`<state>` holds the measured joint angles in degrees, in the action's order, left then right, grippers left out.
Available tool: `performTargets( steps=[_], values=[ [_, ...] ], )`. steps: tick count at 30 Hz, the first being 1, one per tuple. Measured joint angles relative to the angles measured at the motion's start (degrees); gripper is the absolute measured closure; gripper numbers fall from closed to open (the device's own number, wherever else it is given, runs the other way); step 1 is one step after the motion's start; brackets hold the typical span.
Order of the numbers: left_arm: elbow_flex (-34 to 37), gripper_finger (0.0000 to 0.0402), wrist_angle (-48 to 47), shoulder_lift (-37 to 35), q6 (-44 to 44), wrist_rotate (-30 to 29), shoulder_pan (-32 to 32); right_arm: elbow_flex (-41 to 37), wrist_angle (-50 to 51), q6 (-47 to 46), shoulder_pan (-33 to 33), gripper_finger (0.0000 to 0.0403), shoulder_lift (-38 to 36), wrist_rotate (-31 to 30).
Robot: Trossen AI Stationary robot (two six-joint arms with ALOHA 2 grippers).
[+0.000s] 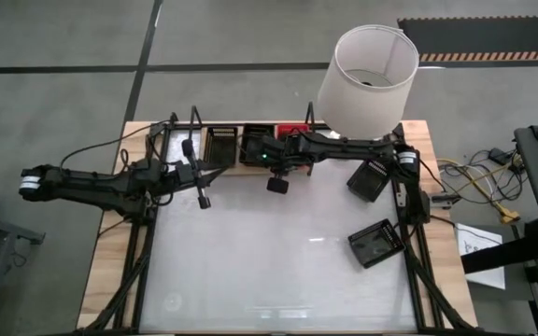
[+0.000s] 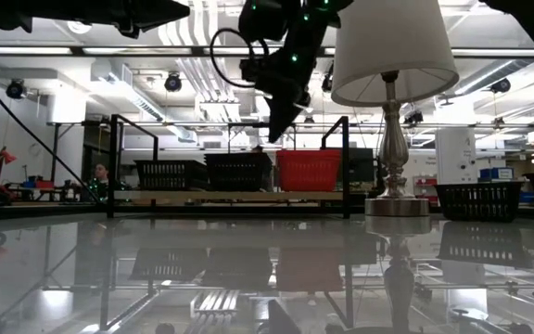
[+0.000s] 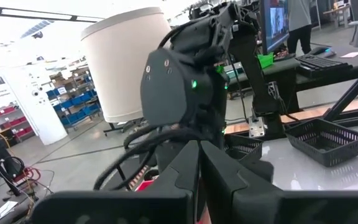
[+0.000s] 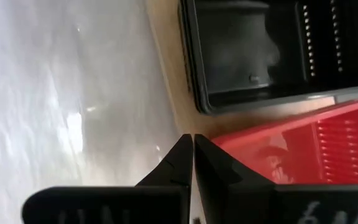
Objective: Stack baskets on shelf by color
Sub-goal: Adjust the right black bins on the shelf
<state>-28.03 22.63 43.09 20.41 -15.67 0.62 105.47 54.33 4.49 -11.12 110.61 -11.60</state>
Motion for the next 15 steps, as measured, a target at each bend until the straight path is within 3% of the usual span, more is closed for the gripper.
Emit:
performTargets(
  steps=[7, 15],
  values=[
    [-2.2, 0.0402, -2.8, 5.4, -2.0, 0.3, 0.0, -2.4, 1.8, 1.1, 4.8, 0.0394, -4.2, 0.0],
    [-13.0, 0.0402, -23.5, 17.9, -2.1, -0.8, 0.8, -17.8, -4.9, -3.9, 12.4, 0.0394, -17.7, -0.5]
  ],
)
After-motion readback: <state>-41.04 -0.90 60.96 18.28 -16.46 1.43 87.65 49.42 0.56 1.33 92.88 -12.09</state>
